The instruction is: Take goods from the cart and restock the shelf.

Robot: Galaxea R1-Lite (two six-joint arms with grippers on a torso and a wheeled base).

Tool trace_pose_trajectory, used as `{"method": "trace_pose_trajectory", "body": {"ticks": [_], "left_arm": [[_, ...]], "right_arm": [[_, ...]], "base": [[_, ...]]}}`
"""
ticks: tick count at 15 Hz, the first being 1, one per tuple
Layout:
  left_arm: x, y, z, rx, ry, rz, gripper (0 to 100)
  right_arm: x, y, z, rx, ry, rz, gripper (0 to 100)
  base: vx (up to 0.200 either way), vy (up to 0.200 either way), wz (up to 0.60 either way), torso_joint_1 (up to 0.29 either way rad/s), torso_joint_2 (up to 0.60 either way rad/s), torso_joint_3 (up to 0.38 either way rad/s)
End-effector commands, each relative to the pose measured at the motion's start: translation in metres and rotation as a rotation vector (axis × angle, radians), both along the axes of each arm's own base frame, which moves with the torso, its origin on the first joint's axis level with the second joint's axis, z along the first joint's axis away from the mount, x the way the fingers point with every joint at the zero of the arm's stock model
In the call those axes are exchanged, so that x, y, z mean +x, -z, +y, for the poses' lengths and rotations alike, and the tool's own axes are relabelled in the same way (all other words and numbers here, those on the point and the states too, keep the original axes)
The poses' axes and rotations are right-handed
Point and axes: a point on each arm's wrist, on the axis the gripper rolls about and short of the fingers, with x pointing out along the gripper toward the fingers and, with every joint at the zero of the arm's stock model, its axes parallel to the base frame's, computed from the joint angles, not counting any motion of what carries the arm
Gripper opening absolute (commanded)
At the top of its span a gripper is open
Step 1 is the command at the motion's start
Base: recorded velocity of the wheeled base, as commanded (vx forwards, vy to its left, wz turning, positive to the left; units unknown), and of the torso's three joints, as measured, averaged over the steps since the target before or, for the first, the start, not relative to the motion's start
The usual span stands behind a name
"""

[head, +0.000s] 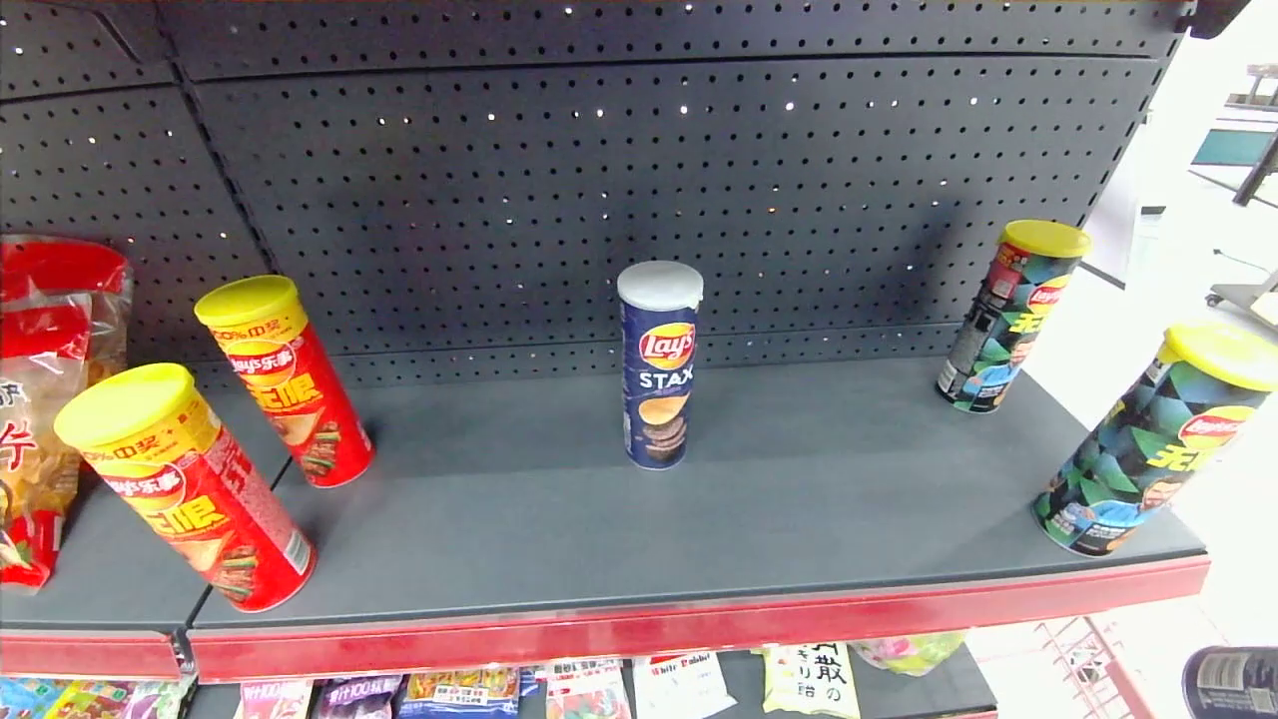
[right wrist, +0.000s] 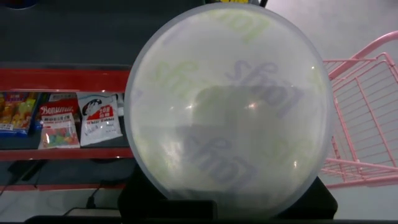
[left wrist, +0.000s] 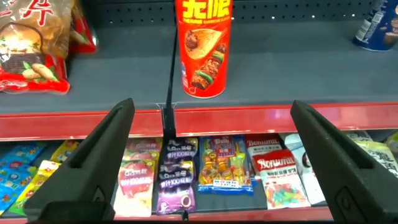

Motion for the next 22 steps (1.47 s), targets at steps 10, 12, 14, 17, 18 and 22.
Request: {"method": "trace_pose_trajectory", "body": {"ticks": [10,12,14,17,18,22], "left_arm": [[0.019,-0.140,-0.008,-0.052,0.421,-0.043,100],[0.031,-0.139,-0.012,0.020,0.587,0.010,100],[0.065,-0.142,-0.014,0.083,0.643,0.102,100],[0.117,-0.145,-0.031,0.183,0.804,0.129,100],[0.127,-0.142,-0.037,0.189,0.824,0.154,100],[0.172,-0.151,-0.079,0.235,0.847,0.158,100]], "right_arm": [[-0.017,0.033,0.000,-0.043,-0.037,-0.055,0],[-0.017,0.033,0.000,-0.044,-0.037,-0.053,0],[-0.017,0.033,0.000,-0.045,-0.034,-0.053,0],[-0.016,0.034,0.000,-0.045,-0.034,-0.047,0],[-0.016,0.035,0.000,-0.046,-0.035,-0.044,0],[-0.014,0.038,0.000,-0.045,-0.035,-0.037,0]], "base": [[0.000,0.000,0.00,0.000,0.00,0.000],[0.000,0.000,0.00,0.000,0.00,0.000],[0.000,0.000,0.00,0.000,0.00,0.000],[0.000,0.000,0.00,0.000,0.00,0.000],[0.000,0.000,0.00,0.000,0.00,0.000],[0.000,0.000,0.00,0.000,0.00,0.000]]}}
